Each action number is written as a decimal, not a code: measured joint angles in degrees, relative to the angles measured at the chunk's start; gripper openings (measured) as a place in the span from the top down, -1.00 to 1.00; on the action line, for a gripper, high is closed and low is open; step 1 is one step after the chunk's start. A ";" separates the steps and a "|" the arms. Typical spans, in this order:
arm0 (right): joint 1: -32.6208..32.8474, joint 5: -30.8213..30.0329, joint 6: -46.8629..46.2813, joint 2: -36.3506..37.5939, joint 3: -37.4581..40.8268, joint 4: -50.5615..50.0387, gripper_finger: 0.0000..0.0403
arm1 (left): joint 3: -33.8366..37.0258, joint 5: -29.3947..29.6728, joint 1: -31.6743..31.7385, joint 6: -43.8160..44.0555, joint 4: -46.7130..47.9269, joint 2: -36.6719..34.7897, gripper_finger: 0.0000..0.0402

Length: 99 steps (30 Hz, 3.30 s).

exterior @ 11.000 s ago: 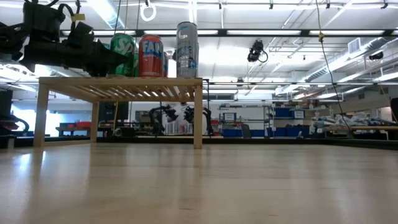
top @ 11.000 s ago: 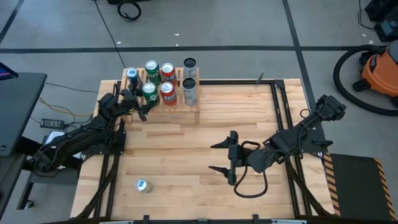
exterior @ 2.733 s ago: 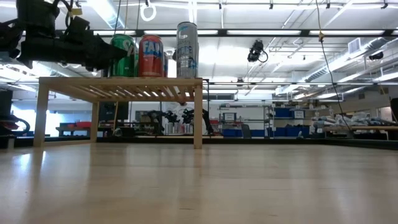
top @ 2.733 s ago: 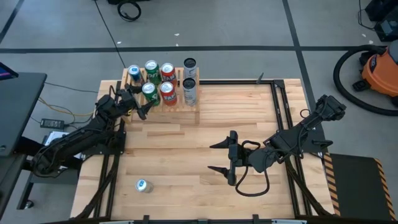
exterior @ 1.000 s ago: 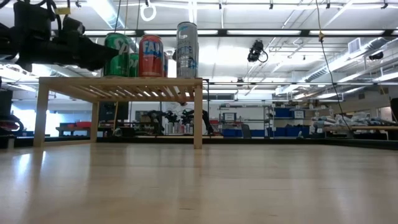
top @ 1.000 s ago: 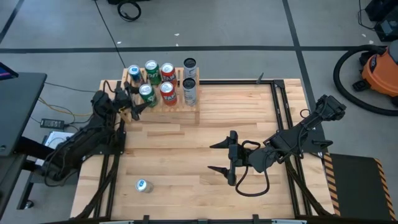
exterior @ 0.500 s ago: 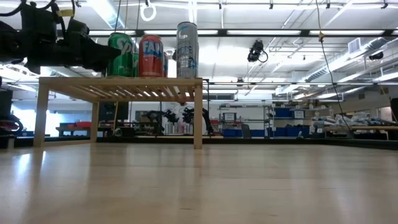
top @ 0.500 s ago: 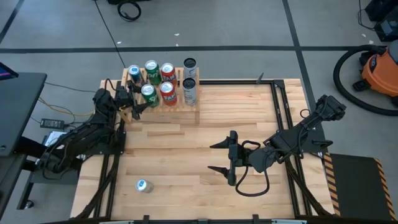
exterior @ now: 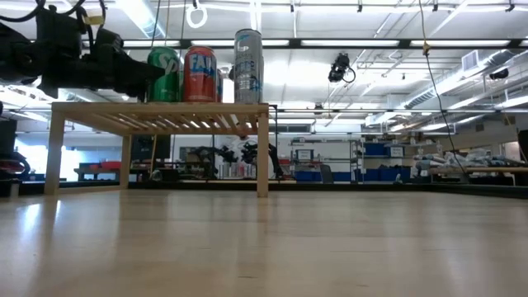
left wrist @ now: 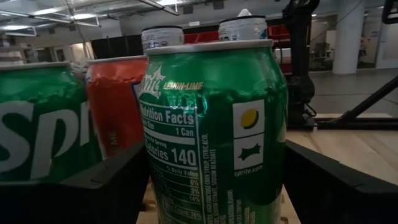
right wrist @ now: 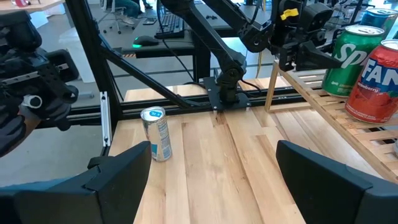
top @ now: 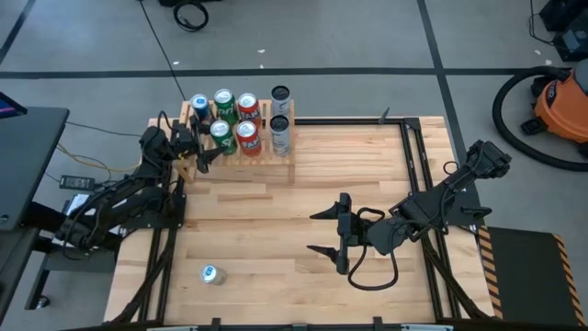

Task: Place canned beverage on shelf
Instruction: Put the green soda can on the shelf, then put the blue soda can on the shelf

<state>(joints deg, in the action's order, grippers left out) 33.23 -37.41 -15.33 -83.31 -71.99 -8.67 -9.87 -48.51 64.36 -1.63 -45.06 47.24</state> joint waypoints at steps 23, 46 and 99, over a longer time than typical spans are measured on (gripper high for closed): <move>0.02 0.00 0.00 0.00 0.00 0.00 -0.76 | 0.13 -1.44 0.42 2.51 1.39 0.00 -0.99; 0.00 0.00 0.02 0.00 0.00 0.00 -0.76 | 0.11 -3.28 6.51 6.60 6.51 -8.36 -0.99; 0.00 0.00 0.00 0.00 0.00 0.00 -0.76 | 0.04 -1.32 8.18 16.17 26.61 -38.18 -0.99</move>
<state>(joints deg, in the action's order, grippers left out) 33.23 -37.41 -15.33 -83.31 -71.99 -8.67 -9.82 -49.83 72.53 14.54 -18.45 9.06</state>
